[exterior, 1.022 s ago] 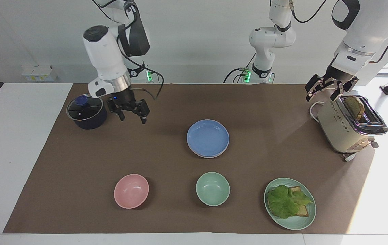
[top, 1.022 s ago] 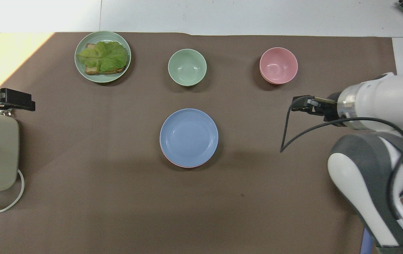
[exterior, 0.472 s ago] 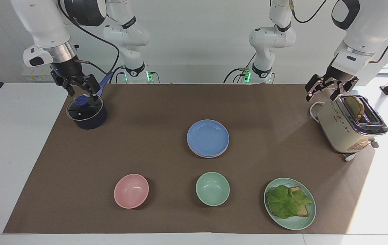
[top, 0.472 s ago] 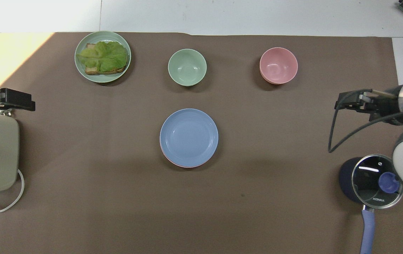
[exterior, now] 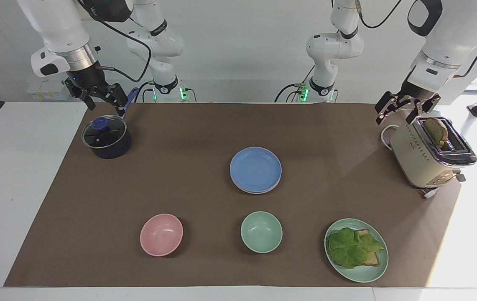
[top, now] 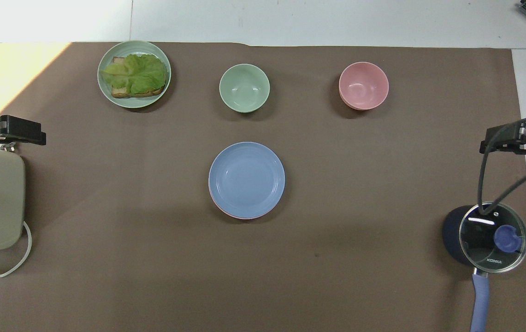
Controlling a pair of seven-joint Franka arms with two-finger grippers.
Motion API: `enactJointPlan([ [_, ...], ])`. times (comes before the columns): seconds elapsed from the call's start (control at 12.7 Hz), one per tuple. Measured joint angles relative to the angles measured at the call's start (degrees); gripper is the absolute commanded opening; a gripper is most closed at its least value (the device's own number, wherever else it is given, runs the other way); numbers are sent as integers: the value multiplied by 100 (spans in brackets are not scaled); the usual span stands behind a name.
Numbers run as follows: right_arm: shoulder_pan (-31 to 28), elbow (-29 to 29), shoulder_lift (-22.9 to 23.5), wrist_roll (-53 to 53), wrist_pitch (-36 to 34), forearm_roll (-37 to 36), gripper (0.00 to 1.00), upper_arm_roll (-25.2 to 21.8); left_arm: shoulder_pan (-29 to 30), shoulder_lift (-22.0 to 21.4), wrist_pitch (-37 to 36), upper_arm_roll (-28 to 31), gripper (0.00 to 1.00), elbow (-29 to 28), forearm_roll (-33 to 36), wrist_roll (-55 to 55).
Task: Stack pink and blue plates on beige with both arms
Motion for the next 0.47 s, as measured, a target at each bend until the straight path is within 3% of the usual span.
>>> enactJointPlan([
  [0.47,103,0,2,1,-7,-20,100,4,0,0,-1,0,100,0,0,0],
])
